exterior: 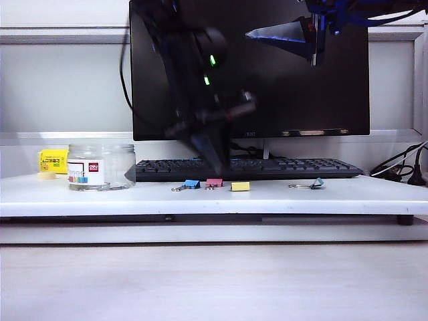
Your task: Take the clips out of the round transparent plastic box and place them on the table.
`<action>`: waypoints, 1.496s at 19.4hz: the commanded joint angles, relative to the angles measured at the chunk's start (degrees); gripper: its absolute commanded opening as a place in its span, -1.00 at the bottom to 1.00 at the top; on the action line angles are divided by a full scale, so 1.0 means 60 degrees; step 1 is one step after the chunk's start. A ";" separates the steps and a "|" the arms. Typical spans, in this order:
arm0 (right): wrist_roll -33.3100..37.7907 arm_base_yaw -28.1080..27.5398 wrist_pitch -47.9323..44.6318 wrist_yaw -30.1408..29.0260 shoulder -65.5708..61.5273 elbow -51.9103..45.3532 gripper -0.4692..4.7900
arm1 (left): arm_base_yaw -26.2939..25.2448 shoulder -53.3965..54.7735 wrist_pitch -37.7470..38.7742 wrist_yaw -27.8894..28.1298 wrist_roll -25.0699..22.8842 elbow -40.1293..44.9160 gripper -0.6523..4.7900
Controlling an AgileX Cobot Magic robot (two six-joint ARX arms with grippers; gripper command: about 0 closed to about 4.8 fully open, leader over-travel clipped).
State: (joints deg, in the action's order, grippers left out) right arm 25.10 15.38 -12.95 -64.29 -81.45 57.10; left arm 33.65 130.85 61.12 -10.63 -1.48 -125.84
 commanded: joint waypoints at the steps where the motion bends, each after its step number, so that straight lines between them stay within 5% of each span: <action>1: 0.0025 0.0004 -0.0091 -0.0062 0.0036 0.0044 0.26 | -0.0113 -0.0153 0.0812 0.0339 -0.0295 -0.1257 -0.43; 3: -0.0004 0.0004 -0.0087 -0.0055 0.0036 0.0044 0.26 | -0.0459 -0.0306 0.1956 0.1588 -0.0689 -0.2014 -0.43; 10: -0.0142 0.0000 -0.0091 -0.0055 0.0033 0.0044 0.26 | -0.2302 -0.1198 0.3486 0.1483 -0.0426 -0.1993 -0.43; 29: -0.0878 -0.0007 0.0474 -0.0062 -0.0211 0.0051 0.35 | -0.2499 -0.1705 0.3515 0.1993 -0.1151 -0.0146 -0.43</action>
State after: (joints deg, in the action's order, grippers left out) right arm 20.58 15.27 -10.48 -64.31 -82.30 57.14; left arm 18.65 120.97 82.06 1.13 -7.97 -126.58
